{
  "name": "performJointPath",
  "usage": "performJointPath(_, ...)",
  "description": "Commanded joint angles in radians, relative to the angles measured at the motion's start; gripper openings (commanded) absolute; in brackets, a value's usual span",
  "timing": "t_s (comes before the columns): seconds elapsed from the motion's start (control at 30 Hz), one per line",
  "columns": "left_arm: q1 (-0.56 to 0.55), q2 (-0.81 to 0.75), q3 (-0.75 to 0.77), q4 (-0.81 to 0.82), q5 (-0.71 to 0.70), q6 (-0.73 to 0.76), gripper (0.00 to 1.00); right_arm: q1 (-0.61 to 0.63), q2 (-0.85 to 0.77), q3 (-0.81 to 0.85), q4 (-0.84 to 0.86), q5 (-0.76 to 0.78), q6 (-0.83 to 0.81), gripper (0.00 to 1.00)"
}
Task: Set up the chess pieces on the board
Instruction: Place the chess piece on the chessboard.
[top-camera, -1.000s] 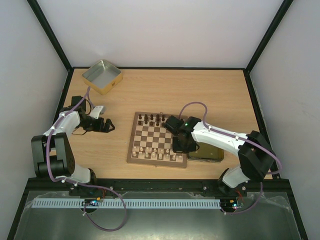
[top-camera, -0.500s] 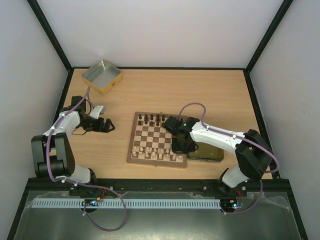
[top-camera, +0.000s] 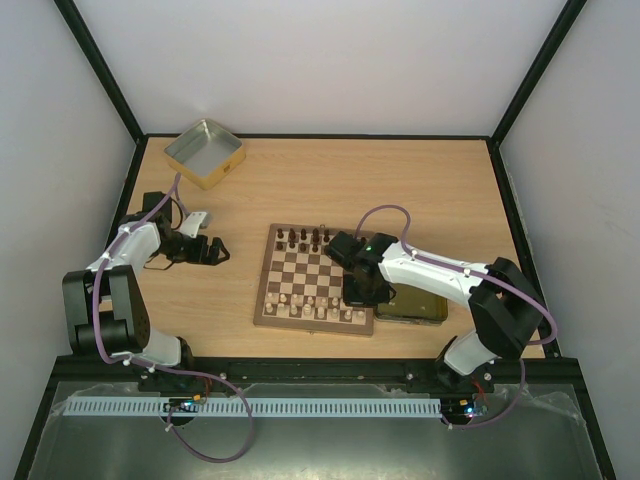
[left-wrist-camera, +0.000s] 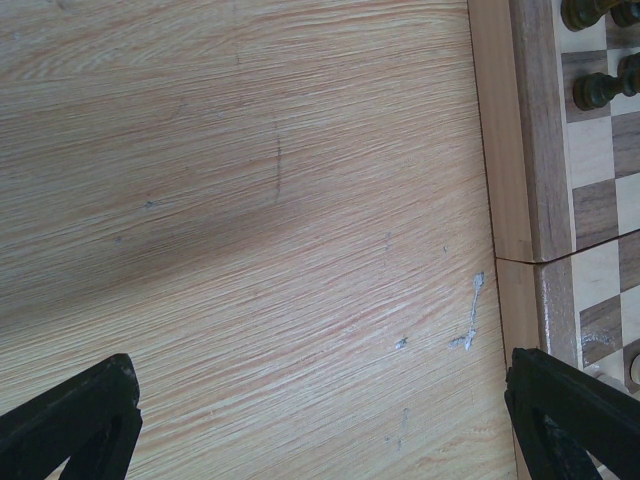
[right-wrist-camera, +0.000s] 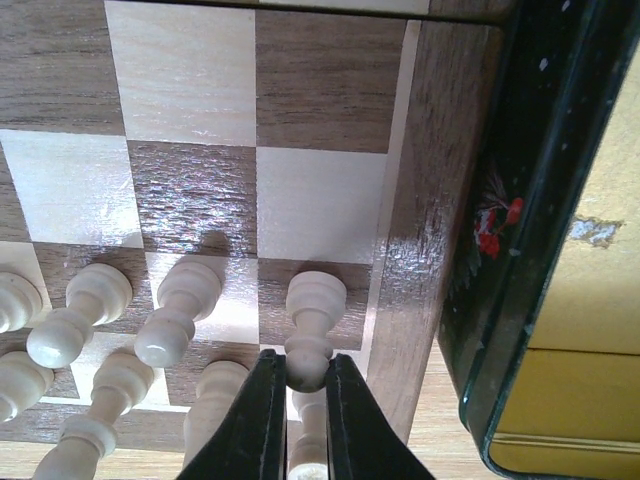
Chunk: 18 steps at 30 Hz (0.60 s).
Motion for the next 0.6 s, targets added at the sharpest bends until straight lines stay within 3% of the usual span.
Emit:
performJointPath(0.0, 0.006, -0.01, 0.025, -0.017, 0.011, 0.006, 0.99, 0.006, -0.003, 0.013, -0.008, -0.019, -0.011, 0.03)
performJointPath(0.57, 0.006, -0.012, 0.025, -0.018, 0.011, 0.006, 0.99, 0.006, -0.037, 0.028, -0.068, -0.033, -0.025, 0.02)
